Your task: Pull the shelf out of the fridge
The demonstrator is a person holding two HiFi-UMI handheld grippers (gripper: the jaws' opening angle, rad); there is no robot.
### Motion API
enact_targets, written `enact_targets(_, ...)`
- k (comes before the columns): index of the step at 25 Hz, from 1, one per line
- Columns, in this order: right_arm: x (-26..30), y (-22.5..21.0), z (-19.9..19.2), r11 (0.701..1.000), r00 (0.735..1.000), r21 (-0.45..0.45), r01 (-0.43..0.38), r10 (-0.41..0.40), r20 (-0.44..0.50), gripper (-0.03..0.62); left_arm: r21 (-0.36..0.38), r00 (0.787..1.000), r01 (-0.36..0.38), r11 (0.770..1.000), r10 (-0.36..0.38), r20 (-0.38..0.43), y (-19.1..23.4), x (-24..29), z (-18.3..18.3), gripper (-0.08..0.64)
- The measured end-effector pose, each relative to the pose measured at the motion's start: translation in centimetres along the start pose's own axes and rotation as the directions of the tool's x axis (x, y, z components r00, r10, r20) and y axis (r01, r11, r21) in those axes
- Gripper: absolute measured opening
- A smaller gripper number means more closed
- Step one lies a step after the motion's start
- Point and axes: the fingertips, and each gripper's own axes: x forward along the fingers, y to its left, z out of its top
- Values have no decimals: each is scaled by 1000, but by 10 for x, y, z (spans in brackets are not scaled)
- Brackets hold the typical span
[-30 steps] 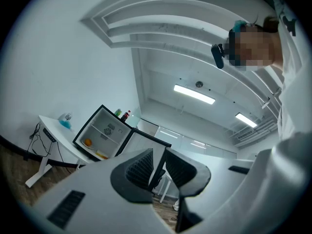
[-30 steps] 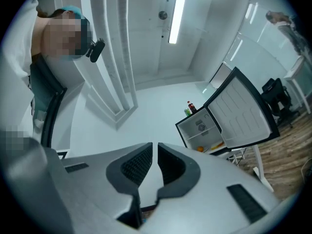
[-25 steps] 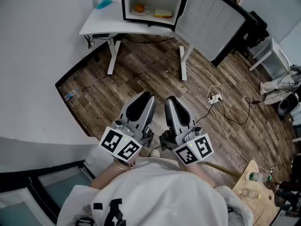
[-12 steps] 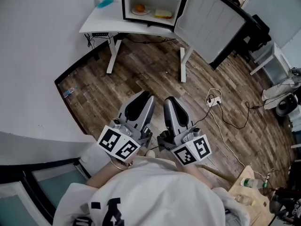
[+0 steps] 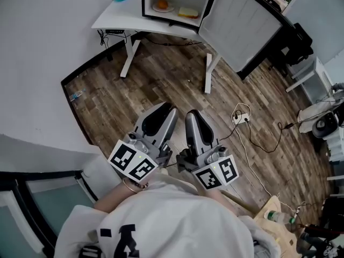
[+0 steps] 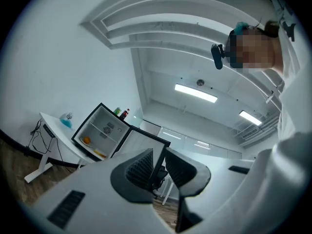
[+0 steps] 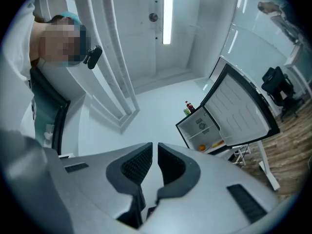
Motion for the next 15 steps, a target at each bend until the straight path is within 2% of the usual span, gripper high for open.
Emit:
enact_targets(6, 6, -5, -1, 1000, 1000, 28, -13, 13, 2, 54, 29, 1000, -20, 999, 20, 7, 1, -1, 4, 81)
enact_targets(15, 41, -21, -12, 1000, 1000, 5, -12, 12, -14, 54, 14, 999, -26, 1000, 26, 24, 41, 21, 8, 81)
